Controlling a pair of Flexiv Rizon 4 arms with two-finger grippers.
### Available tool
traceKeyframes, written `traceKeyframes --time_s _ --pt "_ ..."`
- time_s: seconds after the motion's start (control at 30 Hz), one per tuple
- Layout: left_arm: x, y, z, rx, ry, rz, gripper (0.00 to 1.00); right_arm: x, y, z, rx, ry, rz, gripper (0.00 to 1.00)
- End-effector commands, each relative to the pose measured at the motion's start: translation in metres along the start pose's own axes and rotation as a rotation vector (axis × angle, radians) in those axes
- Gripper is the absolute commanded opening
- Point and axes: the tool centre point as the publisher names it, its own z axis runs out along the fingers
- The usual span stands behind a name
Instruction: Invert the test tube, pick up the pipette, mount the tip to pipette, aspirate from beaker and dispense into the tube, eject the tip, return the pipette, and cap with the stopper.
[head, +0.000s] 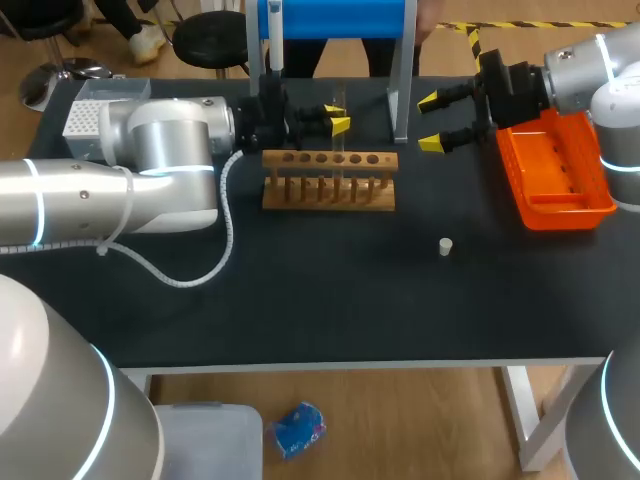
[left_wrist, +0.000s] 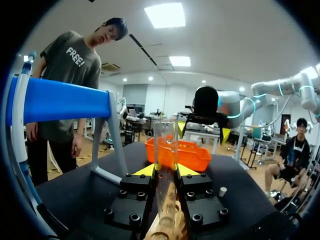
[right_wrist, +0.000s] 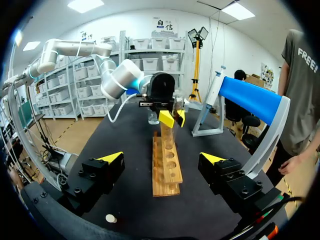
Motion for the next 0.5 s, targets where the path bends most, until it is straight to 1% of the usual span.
traceKeyframes --time_s 0.03,0.17,0.2,0.23,0.27,0.5 --pt "-0.0014 0.0013 0.0009 -0.011 0.006 -0.007 0.0 -0.0004 -0.0005 -0.0001 -0.001 0.001 -0.001 1.0" --pt "-0.0013 0.0021 0.0021 -0.017 0.011 -0.017 0.0 -0.0004 -0.0005 -0.0001 -0.001 0.001 -0.001 1.0" --pt "-0.0013 0.0021 0.0021 -0.017 0.01 -0.019 0.29 -0.0004 -0.0005 -0.0001 -0.001 0.001 -0.001 1.0" --pt "-0.0014 0.0021 0.0021 -0.018 0.01 -0.021 0.73 -0.0004 -0.0005 -0.0001 -0.001 0.001 -0.001 1.0" --pt "-0.0015 0.0021 0.0021 -0.019 0.009 -0.022 1.0 -0.0004 -0.0005 -0.0001 -0.001 0.001 -0.001 1.0" --pt "-0.0024 0.0017 -0.0007 -0.017 -0.001 -0.024 1.0 -0.0004 -0.0005 -0.0001 -0.001 0.001 -0.001 1.0"
